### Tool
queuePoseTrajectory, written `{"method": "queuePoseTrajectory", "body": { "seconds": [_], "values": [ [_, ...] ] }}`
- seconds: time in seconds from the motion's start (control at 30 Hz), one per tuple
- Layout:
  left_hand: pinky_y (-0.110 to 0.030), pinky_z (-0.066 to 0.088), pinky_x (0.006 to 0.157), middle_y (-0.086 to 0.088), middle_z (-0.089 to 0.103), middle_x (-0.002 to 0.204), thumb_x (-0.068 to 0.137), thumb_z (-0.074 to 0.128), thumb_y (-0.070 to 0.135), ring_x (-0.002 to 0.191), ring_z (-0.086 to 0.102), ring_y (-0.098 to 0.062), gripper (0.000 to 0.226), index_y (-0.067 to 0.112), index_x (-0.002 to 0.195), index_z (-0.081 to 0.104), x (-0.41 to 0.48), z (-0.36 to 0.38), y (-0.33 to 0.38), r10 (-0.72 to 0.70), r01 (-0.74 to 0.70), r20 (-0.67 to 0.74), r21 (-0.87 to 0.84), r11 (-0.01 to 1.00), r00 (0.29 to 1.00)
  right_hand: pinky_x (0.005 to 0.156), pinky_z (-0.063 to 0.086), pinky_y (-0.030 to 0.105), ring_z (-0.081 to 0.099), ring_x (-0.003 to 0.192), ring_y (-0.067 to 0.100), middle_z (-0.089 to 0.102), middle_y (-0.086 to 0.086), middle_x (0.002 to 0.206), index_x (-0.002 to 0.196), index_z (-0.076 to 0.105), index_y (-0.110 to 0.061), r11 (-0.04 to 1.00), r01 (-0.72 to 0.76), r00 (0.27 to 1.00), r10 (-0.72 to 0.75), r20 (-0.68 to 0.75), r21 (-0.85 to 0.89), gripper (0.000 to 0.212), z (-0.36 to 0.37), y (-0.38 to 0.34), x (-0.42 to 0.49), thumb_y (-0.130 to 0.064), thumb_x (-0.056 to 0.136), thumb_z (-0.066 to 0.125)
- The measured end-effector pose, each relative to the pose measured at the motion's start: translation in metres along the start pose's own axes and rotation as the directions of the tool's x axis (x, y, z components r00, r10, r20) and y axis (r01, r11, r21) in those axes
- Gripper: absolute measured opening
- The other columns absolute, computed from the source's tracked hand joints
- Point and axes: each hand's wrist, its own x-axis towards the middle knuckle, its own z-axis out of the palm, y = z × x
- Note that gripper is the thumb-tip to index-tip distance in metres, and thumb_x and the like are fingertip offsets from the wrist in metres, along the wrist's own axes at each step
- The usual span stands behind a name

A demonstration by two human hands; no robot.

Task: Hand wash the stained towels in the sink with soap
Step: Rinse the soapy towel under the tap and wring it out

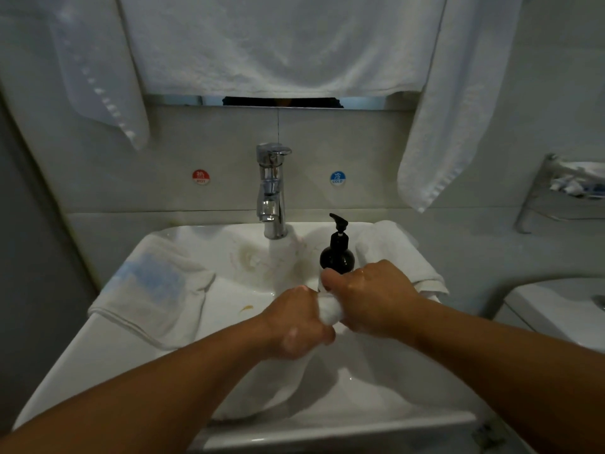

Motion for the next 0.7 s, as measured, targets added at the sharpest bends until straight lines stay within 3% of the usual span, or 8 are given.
{"method": "queuePoseTrajectory", "body": {
  "seconds": [0.1,0.23,0.33,0.43,0.5,0.6,0.7],
  "values": [
    [-0.027,0.045,0.056,0.000,0.065,0.074,0.071,0.077,0.024,0.063,0.060,-0.016,0.017,0.017,0.079,0.063,-0.002,0.000,0.004,-0.055,0.054,0.000,-0.079,0.995,0.999,0.045,0.024,0.023,0.048,0.034,0.017,0.058,-0.004,0.052,0.090,0.051,-0.022,1.000,0.015,0.997,-0.017,-0.079,-0.019,0.053,0.002,0.001,0.000,-0.029,0.053,0.089],
    [-0.037,0.051,0.061,-0.003,0.067,0.072,0.059,0.075,0.029,0.064,0.061,-0.019,0.026,0.013,0.078,0.068,-0.005,-0.001,0.008,-0.103,0.099,-0.005,-0.239,0.966,0.995,0.049,0.021,0.023,0.046,0.033,0.018,0.058,-0.005,0.051,0.093,0.039,-0.023,0.999,0.003,0.983,-0.013,-0.180,-0.052,0.065,0.005,0.003,0.001,-0.027,0.051,0.089],
    [-0.045,0.057,0.067,-0.006,0.068,0.072,0.056,0.075,0.032,0.065,0.063,-0.022,0.033,0.012,0.082,0.070,-0.005,-0.004,0.009,-0.093,0.095,0.021,-0.277,0.956,0.995,0.049,0.022,0.022,0.049,0.034,0.017,0.061,-0.005,0.054,0.094,0.042,-0.024,0.999,-0.023,0.980,0.018,-0.197,-0.027,0.065,0.004,0.004,-0.001,-0.032,0.052,0.092],
    [-0.049,0.060,0.079,-0.002,0.074,0.085,0.064,0.082,0.038,0.078,0.070,-0.020,0.035,0.019,0.093,0.072,-0.005,-0.010,0.007,0.000,0.009,0.043,-0.218,0.976,0.999,0.054,0.031,0.024,0.060,0.048,0.013,0.068,-0.006,0.067,0.098,0.056,-0.027,0.996,-0.087,0.991,0.088,-0.100,0.012,0.050,-0.007,-0.001,-0.003,-0.042,0.064,0.088],
    [-0.039,0.061,0.079,0.006,0.073,0.093,0.066,0.087,0.046,0.083,0.071,-0.014,0.045,0.029,0.103,0.068,-0.005,-0.017,0.001,0.074,-0.061,0.070,-0.167,0.984,0.995,0.063,0.034,0.026,0.064,0.066,0.014,0.070,-0.006,0.080,0.105,0.060,-0.032,0.984,-0.172,0.984,0.170,0.044,0.048,0.032,-0.016,0.001,-0.004,-0.042,0.078,0.074],
    [-0.027,0.059,0.073,0.011,0.072,0.095,0.060,0.092,0.046,0.083,0.069,-0.006,0.055,0.034,0.106,0.066,-0.008,-0.024,-0.010,0.109,-0.103,0.093,-0.061,0.993,0.990,0.063,0.040,0.028,0.062,0.072,0.013,0.069,-0.008,0.081,0.105,0.064,-0.034,0.952,-0.283,0.958,0.274,0.083,0.120,0.025,-0.018,0.010,-0.011,-0.037,0.080,0.067],
    [-0.032,0.059,0.075,0.006,0.073,0.097,0.064,0.089,0.036,0.084,0.068,-0.014,0.050,0.029,0.109,0.070,-0.007,-0.017,-0.012,0.137,-0.133,-0.020,0.127,0.983,0.990,0.068,0.052,0.030,0.065,0.077,0.010,0.069,-0.011,0.083,0.104,0.068,-0.036,0.917,-0.323,0.938,0.276,0.209,0.236,0.028,-0.021,0.023,-0.016,-0.038,0.077,0.071]
  ]
}}
